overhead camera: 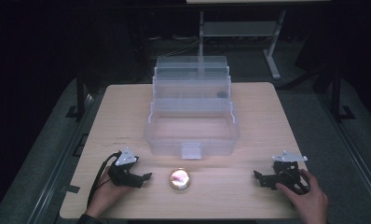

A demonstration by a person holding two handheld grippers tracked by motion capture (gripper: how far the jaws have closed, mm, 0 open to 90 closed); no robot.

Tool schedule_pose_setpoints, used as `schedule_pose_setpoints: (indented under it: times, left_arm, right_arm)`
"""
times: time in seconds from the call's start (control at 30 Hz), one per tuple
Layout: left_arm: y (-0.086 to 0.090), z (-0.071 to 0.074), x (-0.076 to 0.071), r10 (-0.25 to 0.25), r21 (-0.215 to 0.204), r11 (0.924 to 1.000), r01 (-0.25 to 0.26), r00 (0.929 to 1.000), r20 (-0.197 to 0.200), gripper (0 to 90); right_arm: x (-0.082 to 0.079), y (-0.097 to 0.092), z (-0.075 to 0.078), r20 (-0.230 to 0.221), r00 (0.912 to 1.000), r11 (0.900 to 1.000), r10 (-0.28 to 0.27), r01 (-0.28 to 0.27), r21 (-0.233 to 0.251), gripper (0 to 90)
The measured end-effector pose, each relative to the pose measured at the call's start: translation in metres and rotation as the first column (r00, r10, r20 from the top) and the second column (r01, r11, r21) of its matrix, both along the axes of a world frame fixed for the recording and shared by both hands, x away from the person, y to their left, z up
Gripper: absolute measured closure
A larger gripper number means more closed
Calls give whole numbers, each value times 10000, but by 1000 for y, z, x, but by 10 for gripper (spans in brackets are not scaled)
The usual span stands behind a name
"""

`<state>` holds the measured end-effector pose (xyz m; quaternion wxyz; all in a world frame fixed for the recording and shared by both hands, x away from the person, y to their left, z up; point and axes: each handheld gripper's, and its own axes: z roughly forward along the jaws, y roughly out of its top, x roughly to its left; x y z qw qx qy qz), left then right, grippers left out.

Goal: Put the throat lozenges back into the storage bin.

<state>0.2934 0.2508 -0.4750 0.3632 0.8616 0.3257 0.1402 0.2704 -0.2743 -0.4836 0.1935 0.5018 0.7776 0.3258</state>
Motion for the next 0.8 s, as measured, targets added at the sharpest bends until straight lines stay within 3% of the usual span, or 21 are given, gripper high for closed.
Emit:
schedule_pose_setpoints:
  times: [0.3,0.43,0.6,0.8]
  left_arm:
    - [0,0,-1,-51,11,10000,51,10000,-32,127]
    - [-1,3,-1,-31,215,9998,35,9998,-172,135]
    - [-3,8,-1,-245,335,9991,262,9985,-486,137]
    - [-7,15,-3,-587,449,9971,614,9965,-596,138]
  right_arm:
    - [0,0,0,-3,10000,10000,0,0,-2,8]
    - [0,0,0,-6,10000,10000,4,-4,1,7]
    - [0,0,0,-5,10000,10000,6,-6,-1,7]
    - [0,0,0,-11,10000,10000,13,-13,-1,6]
